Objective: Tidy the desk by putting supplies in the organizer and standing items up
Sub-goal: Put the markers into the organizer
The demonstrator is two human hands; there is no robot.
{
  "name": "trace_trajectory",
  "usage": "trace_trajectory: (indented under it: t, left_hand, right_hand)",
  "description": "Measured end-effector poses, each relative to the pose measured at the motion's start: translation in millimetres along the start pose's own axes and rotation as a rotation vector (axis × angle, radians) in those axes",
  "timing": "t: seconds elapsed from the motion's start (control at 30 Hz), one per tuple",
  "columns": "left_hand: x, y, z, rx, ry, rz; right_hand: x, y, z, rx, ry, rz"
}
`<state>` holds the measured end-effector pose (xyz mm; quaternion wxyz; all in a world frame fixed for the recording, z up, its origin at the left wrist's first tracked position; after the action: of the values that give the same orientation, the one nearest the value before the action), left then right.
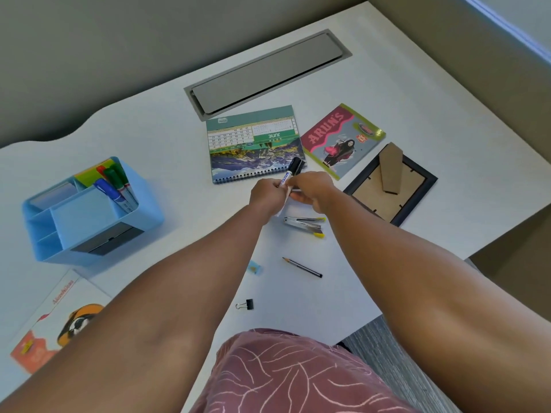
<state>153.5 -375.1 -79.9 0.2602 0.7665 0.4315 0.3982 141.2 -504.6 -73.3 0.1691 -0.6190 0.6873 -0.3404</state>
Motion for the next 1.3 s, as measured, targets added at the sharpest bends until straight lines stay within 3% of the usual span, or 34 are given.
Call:
trace_trajectory:
  t: [0.47, 0.87, 1.03, 1.3]
  left_hand:
    - [64, -13, -37, 0.054, 0.206, -0.246]
    - [138, -26, -77, -0.177, 0.59, -0.485]
    - [178, -24, -91, -0.258, 0.729, -0.469]
    - [233, -31, -108, -0.289, 0.804, -0.461]
  right_hand:
    - [-68, -31, -32, 0.285, -0.172, -0.211]
    - [-142, -77, -79, 0.524, -0.26, -0.345]
    - [-173, -104, -106, 0.663, -0.284, -0.364]
    - [-223, -120, -138, 0.765, -0.358, -0.392]
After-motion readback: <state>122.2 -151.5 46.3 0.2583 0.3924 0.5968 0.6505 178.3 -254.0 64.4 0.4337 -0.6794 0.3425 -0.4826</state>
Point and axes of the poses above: each hand's wrist, its own z-axis towards the middle knuckle, its own x-axis out of the back of the hand, y = z × x, the point moved 5 cm from there along z, towards the middle knuckle, and after that the axes turned 6 degrees about -z, right-handed, at the moved point
